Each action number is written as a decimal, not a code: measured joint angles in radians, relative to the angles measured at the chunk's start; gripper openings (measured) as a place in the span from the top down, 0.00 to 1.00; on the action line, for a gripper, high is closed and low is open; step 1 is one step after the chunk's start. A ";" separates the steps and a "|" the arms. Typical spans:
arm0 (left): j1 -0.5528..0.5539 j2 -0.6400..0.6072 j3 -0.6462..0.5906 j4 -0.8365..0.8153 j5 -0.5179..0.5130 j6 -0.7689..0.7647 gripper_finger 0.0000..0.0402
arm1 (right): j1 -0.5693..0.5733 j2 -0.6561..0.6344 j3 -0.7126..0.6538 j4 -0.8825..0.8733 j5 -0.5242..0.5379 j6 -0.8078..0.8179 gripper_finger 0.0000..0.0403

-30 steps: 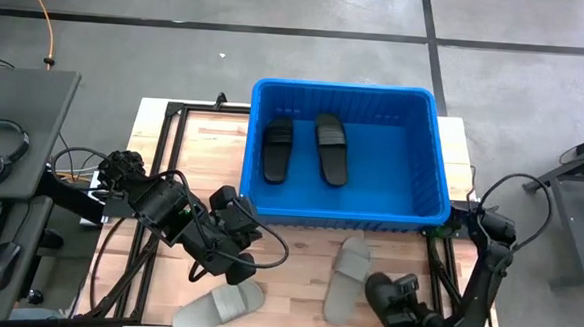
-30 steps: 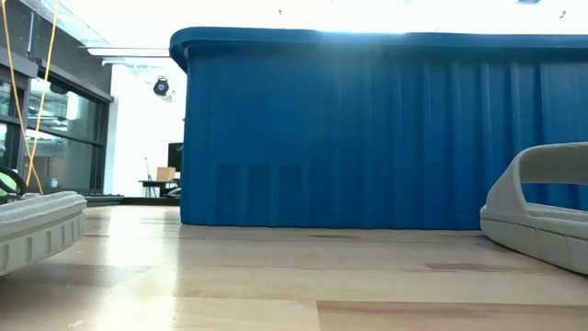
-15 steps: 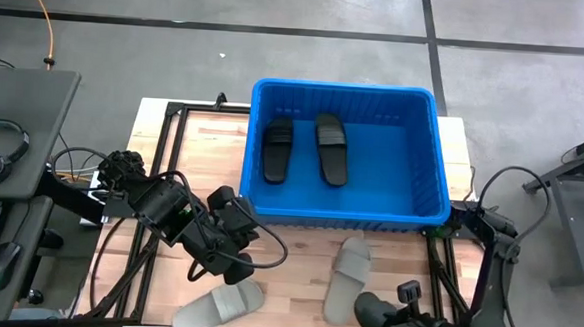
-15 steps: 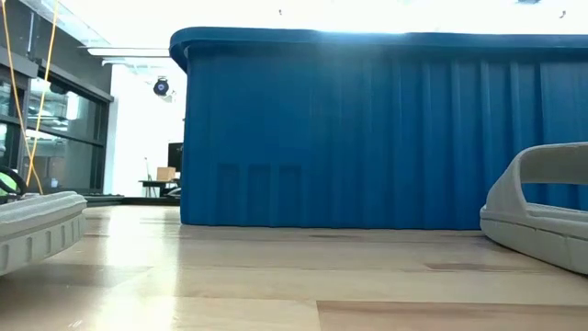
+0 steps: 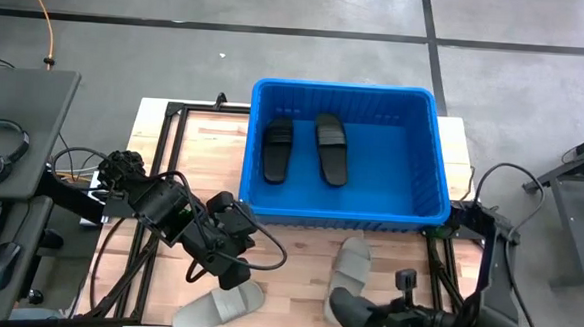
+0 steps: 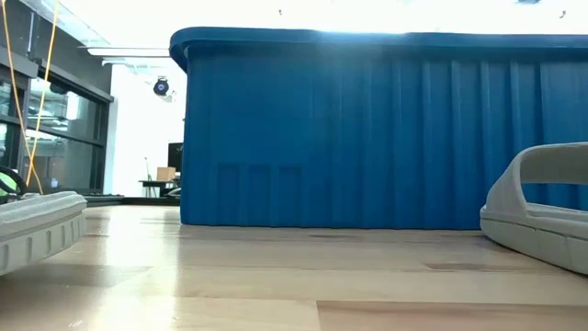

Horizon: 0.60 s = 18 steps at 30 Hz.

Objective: Pick and place slides into bin
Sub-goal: Put the black slides on top of the black slides into the blue bin

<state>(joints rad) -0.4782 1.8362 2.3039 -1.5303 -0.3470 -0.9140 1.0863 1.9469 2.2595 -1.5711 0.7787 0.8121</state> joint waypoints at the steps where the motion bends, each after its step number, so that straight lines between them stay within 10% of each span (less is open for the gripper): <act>1: 0.000 0.000 0.000 0.000 0.000 -0.002 0.98 | -0.009 0.000 0.018 -0.001 0.017 -0.011 1.00; 18: 0.000 0.000 0.000 -0.041 0.019 0.016 0.98 | -0.240 -0.023 0.083 0.000 0.107 -0.263 1.00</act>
<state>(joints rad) -0.4782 1.8362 2.3039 -1.5714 -0.3283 -0.8977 0.8466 1.9240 2.3421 -1.5707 0.8852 0.5488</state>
